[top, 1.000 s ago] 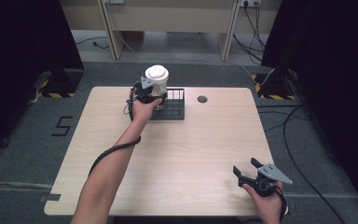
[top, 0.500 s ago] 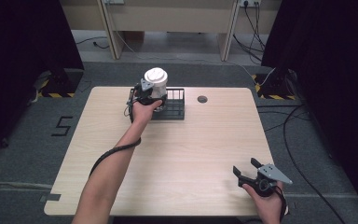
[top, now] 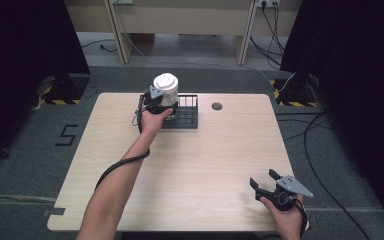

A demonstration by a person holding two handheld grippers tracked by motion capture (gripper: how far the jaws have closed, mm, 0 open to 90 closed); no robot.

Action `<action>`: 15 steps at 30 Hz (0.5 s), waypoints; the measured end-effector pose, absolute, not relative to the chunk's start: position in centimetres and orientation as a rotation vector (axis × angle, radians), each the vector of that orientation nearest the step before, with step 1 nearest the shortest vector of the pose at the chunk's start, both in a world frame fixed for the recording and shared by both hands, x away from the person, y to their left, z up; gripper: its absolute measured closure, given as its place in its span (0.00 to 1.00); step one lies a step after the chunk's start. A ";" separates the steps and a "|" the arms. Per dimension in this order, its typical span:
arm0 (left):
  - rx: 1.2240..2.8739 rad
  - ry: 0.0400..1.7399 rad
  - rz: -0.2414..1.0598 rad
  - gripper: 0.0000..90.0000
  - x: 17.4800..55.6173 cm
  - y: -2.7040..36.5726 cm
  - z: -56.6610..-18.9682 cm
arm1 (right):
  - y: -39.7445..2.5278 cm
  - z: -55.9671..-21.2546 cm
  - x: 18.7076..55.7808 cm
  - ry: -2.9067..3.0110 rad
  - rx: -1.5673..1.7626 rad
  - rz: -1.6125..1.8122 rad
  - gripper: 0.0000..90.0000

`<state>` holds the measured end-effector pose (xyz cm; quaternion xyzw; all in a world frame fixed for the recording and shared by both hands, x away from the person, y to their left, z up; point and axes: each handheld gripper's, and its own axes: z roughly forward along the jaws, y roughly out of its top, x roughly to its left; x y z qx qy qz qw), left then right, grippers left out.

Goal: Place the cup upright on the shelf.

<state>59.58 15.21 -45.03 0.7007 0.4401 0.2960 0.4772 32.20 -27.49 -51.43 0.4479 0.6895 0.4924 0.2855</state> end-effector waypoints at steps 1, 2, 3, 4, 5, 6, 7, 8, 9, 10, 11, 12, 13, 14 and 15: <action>1.711 1.078 0.725 0.18 59.5 15.2 -45.0 | -27.5 -51.4 32.2 1.844 1.197 1.317 0.19; 1.711 1.080 0.728 0.17 59.5 15.3 -45.0 | -27.5 -51.4 32.2 1.843 1.197 1.317 0.19; 1.711 1.080 0.728 0.16 59.5 15.3 -45.0 | -27.5 -51.4 32.2 1.843 1.197 1.317 0.19; 1.712 1.072 0.737 0.16 59.3 15.3 -45.0 | -27.5 -51.4 32.2 1.843 1.197 1.317 0.19; 1.712 1.072 0.737 0.16 59.3 15.3 -45.0 | -27.5 -51.4 32.2 1.843 1.197 1.317 0.19; 1.715 1.066 0.744 0.16 59.2 15.4 -44.9 | -27.5 -51.4 32.2 1.844 1.199 1.318 0.19; 1.719 1.053 0.756 0.16 59.0 15.4 -44.7 | -27.4 -51.4 32.2 1.844 1.201 1.316 0.19; 1.719 1.053 0.756 0.16 59.0 15.4 -44.7 | -27.4 -51.4 32.2 1.845 1.201 1.315 0.19; 1.718 1.045 0.760 0.16 58.8 15.5 -44.5 | -27.4 -51.4 32.2 1.846 1.200 1.313 0.19; 1.719 1.043 0.762 0.16 58.7 15.6 -44.4 | -27.4 -51.4 32.2 1.845 1.199 1.314 0.19; 1.717 1.043 0.763 0.16 58.5 15.7 -44.3 | -27.4 -51.4 32.2 1.845 1.198 1.314 0.19; 1.717 1.043 0.763 0.16 58.5 15.7 -44.3 | -27.4 -51.4 32.2 1.845 1.198 1.314 0.19; 1.715 1.042 0.764 0.16 58.4 15.8 -44.2 | -27.4 -51.4 32.2 1.847 1.199 1.312 0.19; 1.718 1.040 0.763 0.16 58.3 15.8 -44.1 | -27.4 -51.4 32.2 1.847 1.199 1.312 0.19; 1.717 1.039 0.762 0.16 58.2 15.9 -44.0 | -27.4 -51.4 32.2 1.847 1.199 1.312 0.19</action>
